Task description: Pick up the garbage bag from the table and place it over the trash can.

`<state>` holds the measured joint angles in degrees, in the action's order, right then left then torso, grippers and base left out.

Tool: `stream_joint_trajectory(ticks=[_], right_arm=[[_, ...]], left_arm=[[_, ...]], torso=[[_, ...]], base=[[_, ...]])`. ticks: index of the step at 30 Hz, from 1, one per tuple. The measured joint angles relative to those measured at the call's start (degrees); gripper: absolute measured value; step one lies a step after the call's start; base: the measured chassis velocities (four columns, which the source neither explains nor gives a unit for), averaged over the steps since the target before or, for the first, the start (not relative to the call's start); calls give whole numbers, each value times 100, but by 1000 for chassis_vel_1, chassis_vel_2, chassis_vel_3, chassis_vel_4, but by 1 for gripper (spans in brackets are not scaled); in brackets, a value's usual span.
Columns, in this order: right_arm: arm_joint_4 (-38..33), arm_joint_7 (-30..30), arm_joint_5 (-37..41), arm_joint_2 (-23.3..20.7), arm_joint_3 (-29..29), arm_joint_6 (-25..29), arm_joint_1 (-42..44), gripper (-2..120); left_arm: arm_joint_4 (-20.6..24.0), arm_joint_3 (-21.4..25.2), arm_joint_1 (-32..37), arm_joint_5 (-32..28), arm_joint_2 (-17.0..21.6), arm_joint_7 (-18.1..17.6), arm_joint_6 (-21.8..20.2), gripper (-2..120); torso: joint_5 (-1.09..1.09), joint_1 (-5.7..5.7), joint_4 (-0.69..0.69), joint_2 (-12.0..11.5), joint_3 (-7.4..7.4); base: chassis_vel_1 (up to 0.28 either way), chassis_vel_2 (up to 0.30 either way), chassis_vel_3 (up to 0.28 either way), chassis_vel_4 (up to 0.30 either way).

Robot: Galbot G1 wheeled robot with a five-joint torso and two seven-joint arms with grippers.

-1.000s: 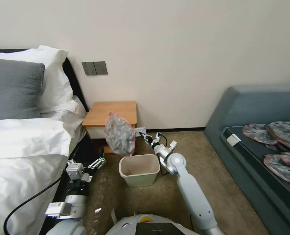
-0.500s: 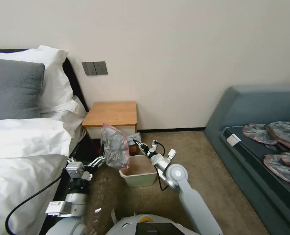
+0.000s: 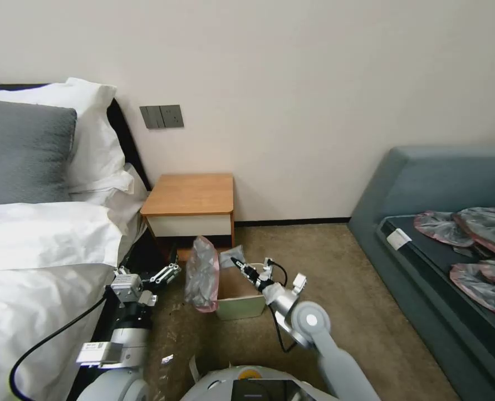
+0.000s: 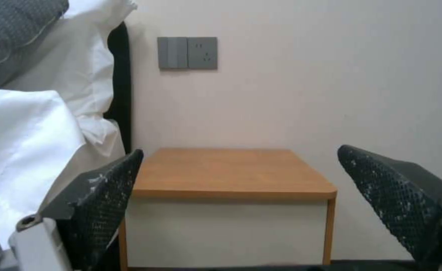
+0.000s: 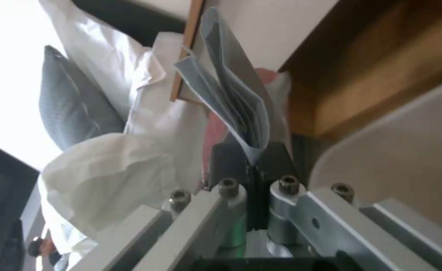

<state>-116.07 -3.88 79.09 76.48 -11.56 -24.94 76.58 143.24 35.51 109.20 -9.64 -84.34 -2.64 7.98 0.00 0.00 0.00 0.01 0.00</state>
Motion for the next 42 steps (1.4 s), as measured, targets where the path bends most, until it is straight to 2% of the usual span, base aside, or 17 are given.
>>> stream_joint_trajectory(ticks=[11, 13, 14, 16, 18, 22, 23, 25, 26, 34, 35, 38, 42], right_arm=[[-87, 138, -444, 90, -191, 54, 668, 1], [-77, 137, -455, 142, -264, 54, 730, 9], [-77, 137, -455, 142, -264, 54, 730, 9], [-82, 144, -449, 177, -369, 51, 785, 20], [-92, 146, -444, 185, -404, 49, 802, 23], [-180, 148, -445, 206, -584, 44, 942, 41], [-180, 148, -445, 206, -584, 44, 942, 41], [-268, 136, -475, 205, -696, 50, 1051, 51], [-268, 136, -475, 205, -696, 50, 1051, 51], [-660, 133, -732, 154, -1100, 118, 1489, 85], [-660, 133, -732, 154, -1100, 118, 1489, 85], [-802, 133, -986, 283, -1165, 226, 1570, 98], [-914, 109, -1082, 370, -1174, 248, 1572, 100]], left_arm=[[0, 2, -26, -8, 53, -4, 9, 99], [0, -1, -25, -8, 65, -3, 9, 99], [0, -1, -25, -8, 65, -3, 9, 99], [0, -1, -24, -9, 76, -3, 12, 99], [0, 0, -21, -8, 79, -3, 14, 99], [0, 27, -5, -24, 113, -6, 19, 99], [0, 27, -5, -24, 113, -6, 19, 99], [0, 31, -15, -39, 134, -12, 19, 99], [0, 31, -15, -39, 134, -12, 19, 99], [0, -43, -89, -53, 208, -17, 11, 99], [0, -43, -89, -53, 208, -17, 11, 99], [0, -97, -72, -16, 270, -68, -2, 100], [0, -133, -65, -14, 370, -111, -75, 100]], torso=[[0, 0, 0, 0, 0], [0, 0, 0, 0, 0], [0, 0, 0, 0, 0], [0, 0, 0, 0, -1], [0, 0, 0, 0, 0], [0, 0, 0, 0, 0], [0, 0, 0, 0, 0], [0, 0, 0, 0, 0], [0, 0, 0, 0, 0], [0, 0, 0, 0, 0], [0, 0, 0, 0, 0], [0, 1, 0, 0, 0], [0, 1, 0, -1, -1]], base=[[0, 0, 0, 0], [0, 0, 0, 0], [0, 0, 0, 0], [0, 0, 0, 0], [0, 0, 0, 0], [0, 0, 0, 0], [0, 0, 0, 0], [0, 0, 0, 0], [0, 0, 0, 0], [0, 0, 0, 0], [0, 0, 0, 0], [0, 0, 0, 0], [0, 0, 0, 0]])
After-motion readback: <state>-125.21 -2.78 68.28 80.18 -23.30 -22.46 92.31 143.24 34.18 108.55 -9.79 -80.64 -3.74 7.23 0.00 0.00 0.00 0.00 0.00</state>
